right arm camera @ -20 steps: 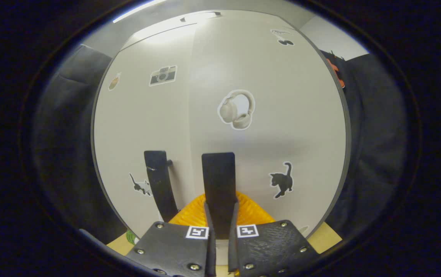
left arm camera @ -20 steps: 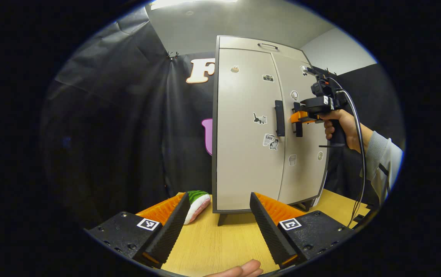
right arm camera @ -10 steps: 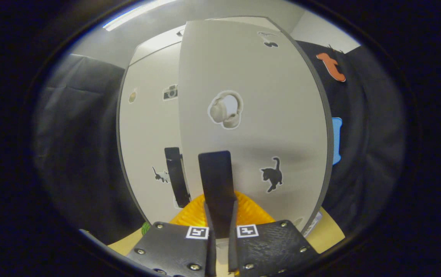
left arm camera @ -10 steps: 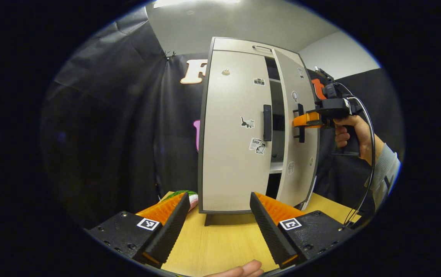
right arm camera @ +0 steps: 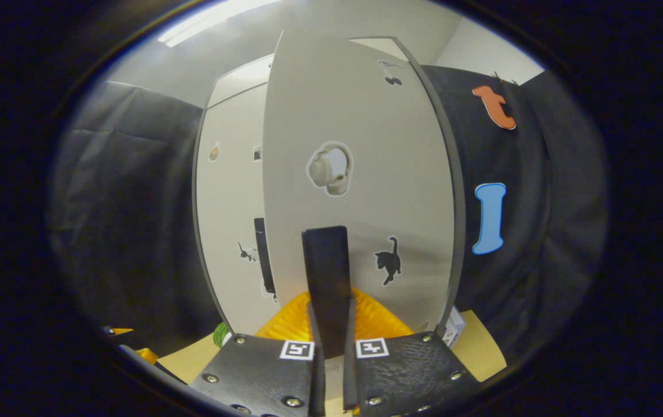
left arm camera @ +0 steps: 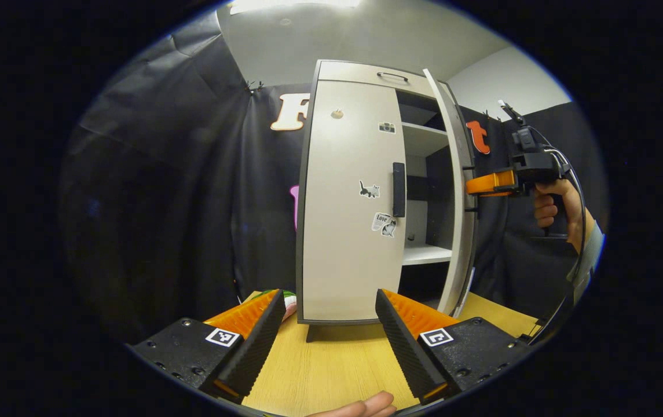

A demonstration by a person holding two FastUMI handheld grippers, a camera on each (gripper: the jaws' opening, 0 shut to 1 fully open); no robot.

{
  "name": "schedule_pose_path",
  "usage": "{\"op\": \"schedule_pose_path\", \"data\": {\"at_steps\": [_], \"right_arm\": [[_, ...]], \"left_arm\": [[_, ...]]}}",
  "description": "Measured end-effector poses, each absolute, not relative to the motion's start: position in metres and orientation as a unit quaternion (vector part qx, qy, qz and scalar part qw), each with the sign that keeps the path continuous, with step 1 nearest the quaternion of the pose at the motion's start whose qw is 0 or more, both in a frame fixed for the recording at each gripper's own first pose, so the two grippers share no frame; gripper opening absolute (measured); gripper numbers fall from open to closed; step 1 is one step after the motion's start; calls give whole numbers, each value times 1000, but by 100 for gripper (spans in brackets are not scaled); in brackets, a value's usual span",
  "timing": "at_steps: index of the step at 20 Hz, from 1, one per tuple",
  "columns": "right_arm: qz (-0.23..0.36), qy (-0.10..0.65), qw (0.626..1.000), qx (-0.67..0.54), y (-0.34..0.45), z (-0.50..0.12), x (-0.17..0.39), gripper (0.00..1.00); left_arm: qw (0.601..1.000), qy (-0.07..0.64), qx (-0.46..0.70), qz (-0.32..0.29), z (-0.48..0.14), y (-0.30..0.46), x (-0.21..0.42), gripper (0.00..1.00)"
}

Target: Open the right door of the double-door shoe cabinet with the right hand, and open the left door with the left hand.

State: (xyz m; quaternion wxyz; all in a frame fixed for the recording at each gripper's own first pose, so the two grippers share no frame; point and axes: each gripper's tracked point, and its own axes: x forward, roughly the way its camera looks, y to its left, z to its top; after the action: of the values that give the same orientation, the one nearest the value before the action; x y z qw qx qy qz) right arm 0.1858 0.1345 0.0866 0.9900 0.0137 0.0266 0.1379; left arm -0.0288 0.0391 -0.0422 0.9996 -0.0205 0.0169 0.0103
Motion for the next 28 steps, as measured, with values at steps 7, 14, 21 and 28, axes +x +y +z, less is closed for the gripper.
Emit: {"op": "schedule_pose_path", "data": {"at_steps": [7,14,21,28], "right_arm": [[126,25,992,19,113,89,175,12],[97,27,995,1,85,89,165,11],[74,24,997,0,62,91,162,11],[1,9,1000,18,21,84,196,3]], "left_arm": [[1000,7,-11,25,-37,41,-34,97],[1000,9,-22,7,-42,27,-40,97],[1000,12,-21,-8,-48,13,-35,97],[1000,11,-24,-10,-46,8,-29,98]]}}
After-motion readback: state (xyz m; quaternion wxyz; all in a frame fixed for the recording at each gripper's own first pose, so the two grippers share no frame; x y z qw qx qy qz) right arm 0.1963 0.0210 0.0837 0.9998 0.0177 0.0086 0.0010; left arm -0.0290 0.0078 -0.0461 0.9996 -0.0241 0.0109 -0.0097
